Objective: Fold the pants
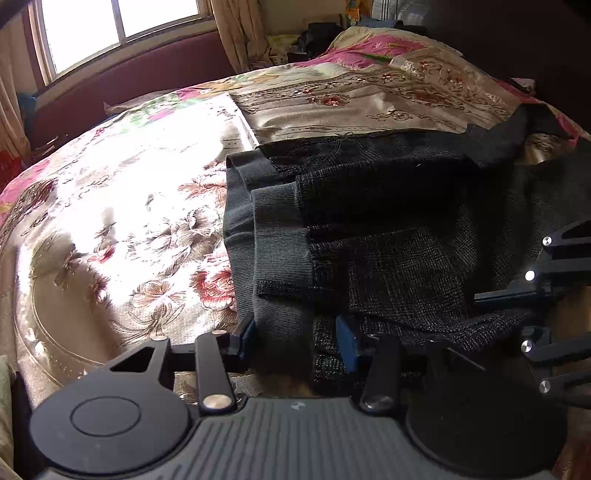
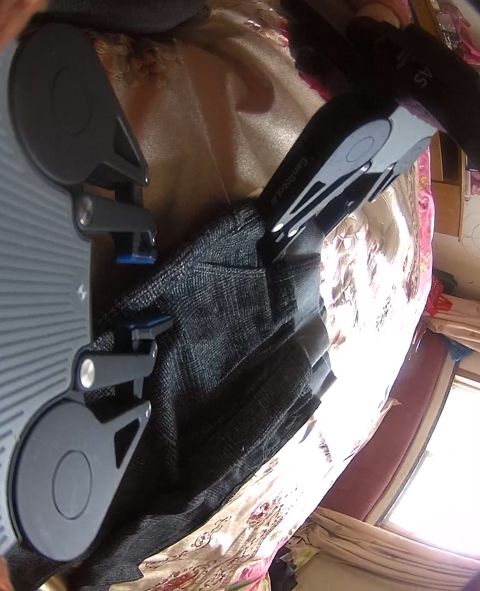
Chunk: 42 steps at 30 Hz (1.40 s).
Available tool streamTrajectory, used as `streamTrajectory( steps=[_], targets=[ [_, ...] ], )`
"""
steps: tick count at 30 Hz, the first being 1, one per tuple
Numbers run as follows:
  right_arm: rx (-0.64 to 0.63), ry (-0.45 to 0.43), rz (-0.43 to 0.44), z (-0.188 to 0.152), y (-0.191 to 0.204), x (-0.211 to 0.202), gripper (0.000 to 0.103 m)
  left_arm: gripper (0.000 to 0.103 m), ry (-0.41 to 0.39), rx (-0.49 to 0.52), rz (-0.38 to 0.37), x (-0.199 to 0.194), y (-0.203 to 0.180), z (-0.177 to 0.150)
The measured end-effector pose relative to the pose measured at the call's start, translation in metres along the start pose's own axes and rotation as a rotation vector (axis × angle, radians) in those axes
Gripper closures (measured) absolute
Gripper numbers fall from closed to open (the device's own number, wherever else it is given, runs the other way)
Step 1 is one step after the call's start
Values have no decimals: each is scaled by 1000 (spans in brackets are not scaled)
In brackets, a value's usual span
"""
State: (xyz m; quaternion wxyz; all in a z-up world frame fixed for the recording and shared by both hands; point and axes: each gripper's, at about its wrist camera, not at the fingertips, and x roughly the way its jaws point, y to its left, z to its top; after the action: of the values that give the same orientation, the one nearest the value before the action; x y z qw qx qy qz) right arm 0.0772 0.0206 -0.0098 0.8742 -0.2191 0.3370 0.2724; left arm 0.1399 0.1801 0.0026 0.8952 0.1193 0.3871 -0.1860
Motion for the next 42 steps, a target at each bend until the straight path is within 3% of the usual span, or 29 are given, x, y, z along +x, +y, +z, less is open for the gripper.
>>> streamTrajectory(
  steps=[3, 6, 8, 12, 17, 21, 23, 29, 32, 34, 39, 42],
  targets=[
    [27, 6, 25, 2, 5, -8, 87, 61, -9, -30, -22, -14, 4, 0],
    [24, 1, 74, 5, 17, -17, 90, 65, 0, -32, -4, -31, 8, -9],
    [15, -2, 111, 7, 29, -21, 90, 81, 32, -20, 54, -41, 13, -21],
    [7, -15, 179, 8, 51, -25, 91, 81, 62, -109, 65, -62, 34, -44],
    [-17, -3, 185, 8, 72, -19, 89, 78, 72, -56, 147, -67, 24, -47],
    [95, -43, 208, 5, 49, -39, 85, 76, 39, -44, 195, -77, 11, -37],
    [149, -73, 196, -3, 30, -57, 78, 76, 28, -24, 220, -85, 4, -31],
    [340, -82, 5, -57, -54, -114, 62, 75, 2, 32, 266, -94, -28, -8],
    [426, -89, -31, -88, -93, -140, 64, 75, 7, 40, 269, -92, -47, 3],
    [449, -91, -141, -104, -116, -157, 64, 75, -16, 49, 243, -93, -65, 12],
    [644, -13, -425, -162, -197, -175, 64, 74, -75, 39, 73, -67, -129, 42],
    [854, 14, -568, -216, -248, -188, 64, 74, -95, 65, -58, -37, -178, 60]
  ],
)
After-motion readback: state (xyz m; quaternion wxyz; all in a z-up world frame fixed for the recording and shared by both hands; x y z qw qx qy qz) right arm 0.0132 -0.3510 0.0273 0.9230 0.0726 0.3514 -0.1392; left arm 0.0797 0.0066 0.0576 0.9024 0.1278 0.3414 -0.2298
